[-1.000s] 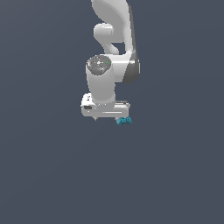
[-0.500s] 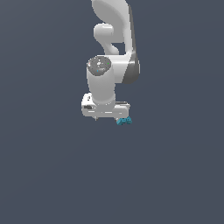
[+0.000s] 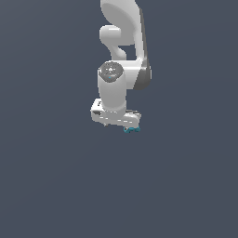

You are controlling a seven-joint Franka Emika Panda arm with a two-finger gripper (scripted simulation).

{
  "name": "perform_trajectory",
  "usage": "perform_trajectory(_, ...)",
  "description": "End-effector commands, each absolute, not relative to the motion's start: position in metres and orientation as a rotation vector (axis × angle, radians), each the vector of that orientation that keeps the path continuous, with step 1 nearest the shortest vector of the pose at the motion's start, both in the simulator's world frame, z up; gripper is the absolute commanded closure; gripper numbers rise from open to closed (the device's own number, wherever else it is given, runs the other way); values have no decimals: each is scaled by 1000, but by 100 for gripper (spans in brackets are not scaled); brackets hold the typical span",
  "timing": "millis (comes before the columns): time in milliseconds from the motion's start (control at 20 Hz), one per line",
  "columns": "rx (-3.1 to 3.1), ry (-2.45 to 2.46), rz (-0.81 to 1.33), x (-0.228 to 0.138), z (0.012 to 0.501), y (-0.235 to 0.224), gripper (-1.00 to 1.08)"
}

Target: Pick up the object and move it to a goal position.

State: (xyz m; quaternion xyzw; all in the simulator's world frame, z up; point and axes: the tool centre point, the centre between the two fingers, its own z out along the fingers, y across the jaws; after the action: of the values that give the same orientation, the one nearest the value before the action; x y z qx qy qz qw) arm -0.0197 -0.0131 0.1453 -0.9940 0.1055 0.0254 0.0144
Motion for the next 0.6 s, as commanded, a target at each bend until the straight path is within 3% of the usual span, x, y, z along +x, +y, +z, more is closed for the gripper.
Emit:
perform_trajectory(0, -3087, 403, 78, -22, 142, -8, -92)
perform_trajectory(550, -3017, 799, 71, -36, 123, 16, -92)
